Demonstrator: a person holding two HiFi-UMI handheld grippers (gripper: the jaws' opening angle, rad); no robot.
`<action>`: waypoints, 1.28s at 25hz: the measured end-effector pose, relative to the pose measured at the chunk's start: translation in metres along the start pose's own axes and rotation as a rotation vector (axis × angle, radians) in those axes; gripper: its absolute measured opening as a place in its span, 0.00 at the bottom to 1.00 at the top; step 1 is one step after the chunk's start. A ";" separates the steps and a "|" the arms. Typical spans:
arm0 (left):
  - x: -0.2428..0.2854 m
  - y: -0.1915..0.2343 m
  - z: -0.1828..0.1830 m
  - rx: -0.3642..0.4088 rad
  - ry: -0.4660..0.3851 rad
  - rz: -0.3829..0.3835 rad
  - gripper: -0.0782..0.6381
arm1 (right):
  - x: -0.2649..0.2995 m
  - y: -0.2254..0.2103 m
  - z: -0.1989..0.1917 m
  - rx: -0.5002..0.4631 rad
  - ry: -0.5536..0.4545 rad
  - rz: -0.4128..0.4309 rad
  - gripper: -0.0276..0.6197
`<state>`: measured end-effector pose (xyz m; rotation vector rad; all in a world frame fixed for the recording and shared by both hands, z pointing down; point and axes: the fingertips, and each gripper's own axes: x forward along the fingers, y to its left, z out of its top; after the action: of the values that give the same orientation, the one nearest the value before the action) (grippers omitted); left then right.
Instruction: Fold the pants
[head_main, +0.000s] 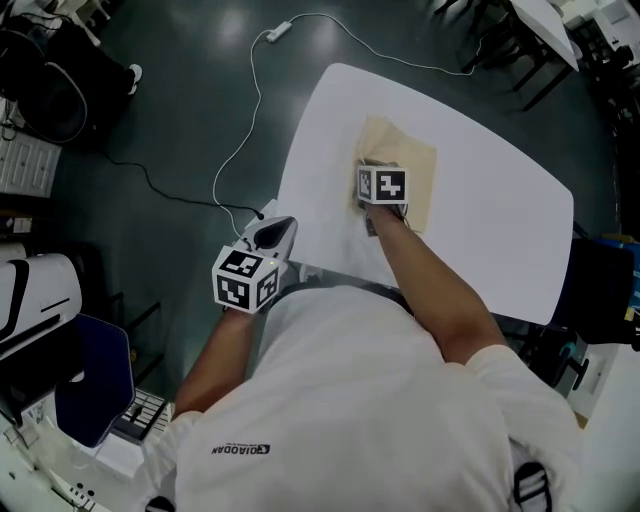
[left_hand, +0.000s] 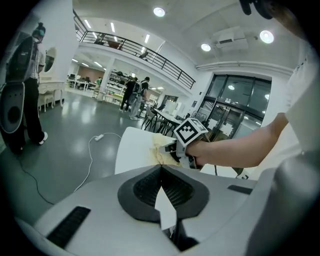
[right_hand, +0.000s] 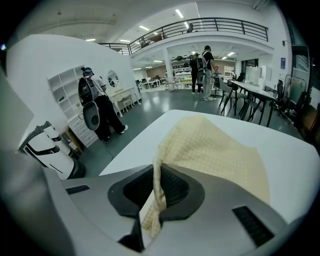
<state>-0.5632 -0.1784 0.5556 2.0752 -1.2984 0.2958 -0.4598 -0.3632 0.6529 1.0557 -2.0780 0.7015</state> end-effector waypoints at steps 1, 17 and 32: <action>-0.002 0.000 -0.001 -0.004 0.000 0.002 0.15 | 0.006 0.002 -0.003 0.005 0.013 0.007 0.14; -0.002 -0.016 0.001 -0.001 -0.034 0.016 0.15 | 0.024 0.017 -0.015 0.085 0.121 0.193 0.40; -0.003 -0.127 0.008 -0.100 -0.152 -0.048 0.15 | -0.236 -0.012 -0.046 0.010 -0.245 0.438 0.07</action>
<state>-0.4563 -0.1449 0.4955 2.0728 -1.3218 0.0517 -0.3333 -0.2269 0.5003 0.7218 -2.5590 0.8245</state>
